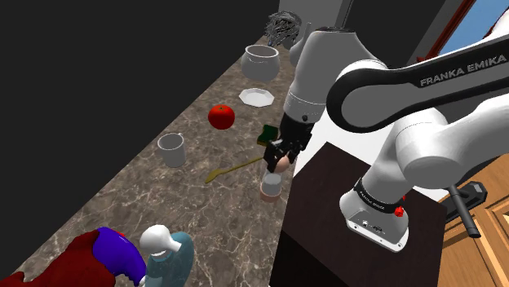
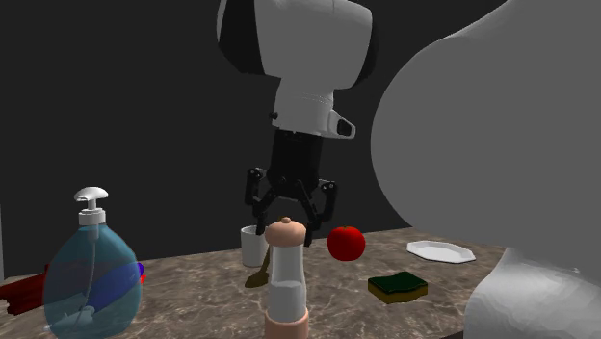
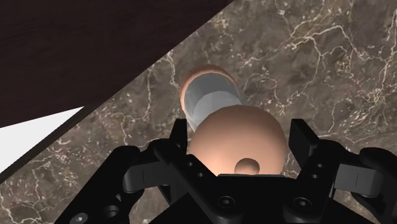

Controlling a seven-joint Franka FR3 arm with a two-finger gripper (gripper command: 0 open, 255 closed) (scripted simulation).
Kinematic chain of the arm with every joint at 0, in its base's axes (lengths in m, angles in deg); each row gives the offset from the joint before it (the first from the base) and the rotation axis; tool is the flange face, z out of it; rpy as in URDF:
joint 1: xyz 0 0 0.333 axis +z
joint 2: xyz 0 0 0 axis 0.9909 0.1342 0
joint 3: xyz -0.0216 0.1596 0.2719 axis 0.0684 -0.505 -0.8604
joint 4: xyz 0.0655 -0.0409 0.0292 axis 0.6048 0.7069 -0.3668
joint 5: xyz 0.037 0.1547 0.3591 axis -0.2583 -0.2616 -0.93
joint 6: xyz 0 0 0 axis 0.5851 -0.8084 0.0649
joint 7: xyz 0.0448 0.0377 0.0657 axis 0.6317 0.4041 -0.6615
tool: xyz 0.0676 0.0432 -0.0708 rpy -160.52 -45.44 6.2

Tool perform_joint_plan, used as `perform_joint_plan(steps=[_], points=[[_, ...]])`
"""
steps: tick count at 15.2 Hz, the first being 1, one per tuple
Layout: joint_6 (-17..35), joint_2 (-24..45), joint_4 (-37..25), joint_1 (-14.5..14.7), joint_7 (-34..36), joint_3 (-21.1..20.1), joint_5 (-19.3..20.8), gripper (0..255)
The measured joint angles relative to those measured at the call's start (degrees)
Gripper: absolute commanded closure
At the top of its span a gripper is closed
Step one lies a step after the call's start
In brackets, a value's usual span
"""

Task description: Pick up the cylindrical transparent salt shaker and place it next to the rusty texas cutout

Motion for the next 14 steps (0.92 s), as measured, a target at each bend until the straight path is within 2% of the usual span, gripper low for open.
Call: perform_joint_plan(steps=[14], points=[[-13.6, -6.3, -7.5, -1.4, 2.4, 2.7, 4.0, 255]])
